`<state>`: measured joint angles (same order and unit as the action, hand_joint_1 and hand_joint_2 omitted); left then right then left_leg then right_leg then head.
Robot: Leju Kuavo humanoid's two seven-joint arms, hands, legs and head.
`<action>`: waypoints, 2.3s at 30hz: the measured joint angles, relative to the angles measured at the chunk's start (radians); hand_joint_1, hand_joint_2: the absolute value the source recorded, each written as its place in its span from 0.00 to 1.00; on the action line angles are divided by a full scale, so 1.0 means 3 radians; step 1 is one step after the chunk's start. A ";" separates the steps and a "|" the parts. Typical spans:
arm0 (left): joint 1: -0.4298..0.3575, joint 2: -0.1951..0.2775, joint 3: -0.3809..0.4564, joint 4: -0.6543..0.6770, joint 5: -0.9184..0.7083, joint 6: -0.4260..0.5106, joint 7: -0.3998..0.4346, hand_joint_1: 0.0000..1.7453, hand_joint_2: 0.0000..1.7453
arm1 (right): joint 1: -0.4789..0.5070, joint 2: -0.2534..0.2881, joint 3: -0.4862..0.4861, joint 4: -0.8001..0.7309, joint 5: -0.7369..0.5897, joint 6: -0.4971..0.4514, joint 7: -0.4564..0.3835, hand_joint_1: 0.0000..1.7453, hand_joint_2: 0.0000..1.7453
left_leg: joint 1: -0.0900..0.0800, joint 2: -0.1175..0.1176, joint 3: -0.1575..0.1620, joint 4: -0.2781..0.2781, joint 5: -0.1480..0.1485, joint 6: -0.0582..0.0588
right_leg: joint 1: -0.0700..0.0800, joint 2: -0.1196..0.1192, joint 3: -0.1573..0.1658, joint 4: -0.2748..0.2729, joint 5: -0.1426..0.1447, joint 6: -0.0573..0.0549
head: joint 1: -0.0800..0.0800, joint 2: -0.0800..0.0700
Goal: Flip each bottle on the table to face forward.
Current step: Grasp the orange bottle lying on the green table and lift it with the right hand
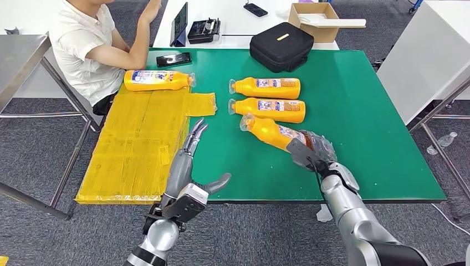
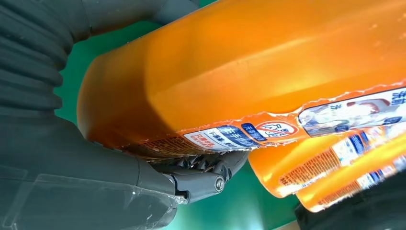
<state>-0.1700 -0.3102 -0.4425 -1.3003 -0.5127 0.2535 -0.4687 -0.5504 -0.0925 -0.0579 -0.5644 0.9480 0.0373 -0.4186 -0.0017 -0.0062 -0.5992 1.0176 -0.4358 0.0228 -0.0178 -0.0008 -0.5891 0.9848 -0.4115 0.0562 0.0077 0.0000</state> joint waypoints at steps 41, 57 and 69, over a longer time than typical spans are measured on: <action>-0.0042 0.0006 0.0087 0.0622 0.2656 -0.1403 0.0470 0.00 1.00 | 0.0680 0.0120 0.1017 -0.1686 -0.1639 0.0737 -0.0235 1.00 1.00 | -0.0001 -0.0008 -0.0020 0.0000 0.0000 0.0000 | -0.0001 -0.0002 -0.0016 0.0001 -0.0001 0.0001 | 0.0000 0.0000; -0.0383 -0.0041 0.0126 0.0871 0.3022 -0.1213 0.0058 0.00 1.00 | 0.0495 0.0410 0.2134 -0.1550 -0.1838 0.0668 -0.0088 1.00 1.00 | 0.0000 -0.0012 -0.0021 -0.0001 0.0004 -0.0001 | -0.0002 -0.0008 -0.0016 0.0003 -0.0001 0.0000 | 0.0003 0.0000; -0.0374 -0.0045 0.0188 0.0853 0.2729 -0.0988 -0.0078 1.00 1.00 | 0.0497 0.0394 0.2402 -0.1542 -0.2001 0.0642 0.0046 1.00 1.00 | -0.0003 -0.0012 -0.0024 -0.0001 0.0002 0.0000 | -0.0004 -0.0008 -0.0019 0.0002 -0.0001 0.0000 | 0.0002 0.0000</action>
<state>-0.2823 -0.3239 -0.3862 -1.0443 0.3061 -0.0430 -0.4920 -0.4012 0.0257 0.6627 -1.0270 0.3478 0.2298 -0.4048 -0.0025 -0.0097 -0.6063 1.0174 -0.4351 0.0228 -0.0191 -0.0031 -0.5949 0.9854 -0.4118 0.0562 0.0084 0.0000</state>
